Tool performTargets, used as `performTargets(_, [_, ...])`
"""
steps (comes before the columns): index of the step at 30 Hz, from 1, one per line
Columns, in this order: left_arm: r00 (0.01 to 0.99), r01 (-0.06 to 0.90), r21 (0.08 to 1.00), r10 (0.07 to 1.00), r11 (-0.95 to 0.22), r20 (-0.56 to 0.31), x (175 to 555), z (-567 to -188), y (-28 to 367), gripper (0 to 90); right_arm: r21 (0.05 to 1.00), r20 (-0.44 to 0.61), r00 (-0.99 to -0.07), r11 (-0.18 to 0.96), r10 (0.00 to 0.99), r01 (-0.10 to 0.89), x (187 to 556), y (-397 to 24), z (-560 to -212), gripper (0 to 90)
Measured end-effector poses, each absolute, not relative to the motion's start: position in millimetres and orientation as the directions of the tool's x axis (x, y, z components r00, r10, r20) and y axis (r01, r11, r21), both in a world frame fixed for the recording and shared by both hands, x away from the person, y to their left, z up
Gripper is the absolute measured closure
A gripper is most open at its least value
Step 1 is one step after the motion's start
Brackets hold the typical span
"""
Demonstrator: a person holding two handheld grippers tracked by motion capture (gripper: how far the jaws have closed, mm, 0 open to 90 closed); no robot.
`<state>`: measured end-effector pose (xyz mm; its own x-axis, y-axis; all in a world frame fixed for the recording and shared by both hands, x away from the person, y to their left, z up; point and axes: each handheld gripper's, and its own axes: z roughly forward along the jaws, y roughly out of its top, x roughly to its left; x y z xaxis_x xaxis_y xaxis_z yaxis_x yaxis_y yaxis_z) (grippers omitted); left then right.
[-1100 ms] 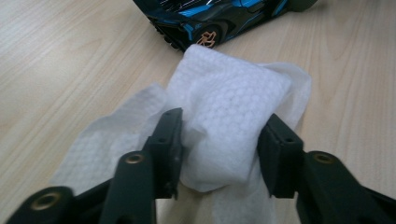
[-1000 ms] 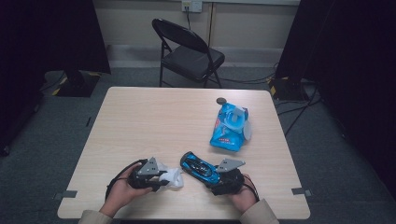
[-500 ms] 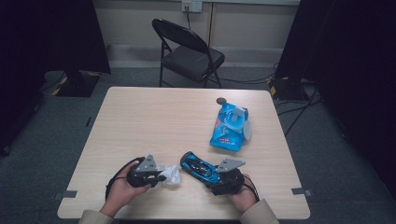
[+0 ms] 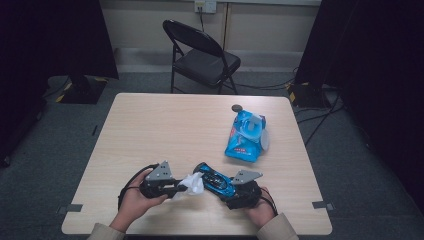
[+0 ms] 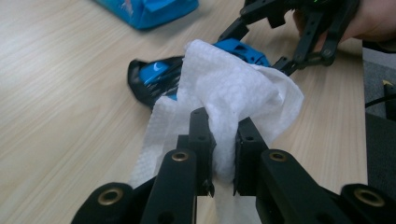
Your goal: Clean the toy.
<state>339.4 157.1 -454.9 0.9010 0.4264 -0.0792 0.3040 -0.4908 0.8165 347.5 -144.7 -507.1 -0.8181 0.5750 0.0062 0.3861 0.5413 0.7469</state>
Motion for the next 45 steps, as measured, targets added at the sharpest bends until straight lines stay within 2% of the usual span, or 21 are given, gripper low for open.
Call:
performTargets(10, [0.927,0.262,0.827,0.368,-0.498,-0.072,345,-453,115,81.1,0.747,0.006,-0.819,0.541,0.574,0.386,347,-145,-507,24.9])
performTargets(24, [0.959,0.214,0.777,0.281,-0.592,-0.050,353,-472,47,79.2,0.748,0.005,-0.819,0.541,0.574,0.385,347,-145,-507,25.0])
performTargets(32, [0.942,0.268,0.796,0.321,-0.542,-0.099,358,-480,48,72.6,0.748,0.005,-0.819,0.542,0.574,0.384,347,-145,-507,24.9])
performTargets(39, [0.948,0.252,0.787,0.306,-0.563,-0.084,360,-482,47,77.4,0.748,0.005,-0.819,0.542,0.574,0.384,347,-145,-507,25.0])
performTargets(45, [0.949,0.242,0.796,0.306,-0.554,-0.075,359,-483,48,75.7,0.747,0.005,-0.819,0.542,0.574,0.384,347,-145,-507,25.0])
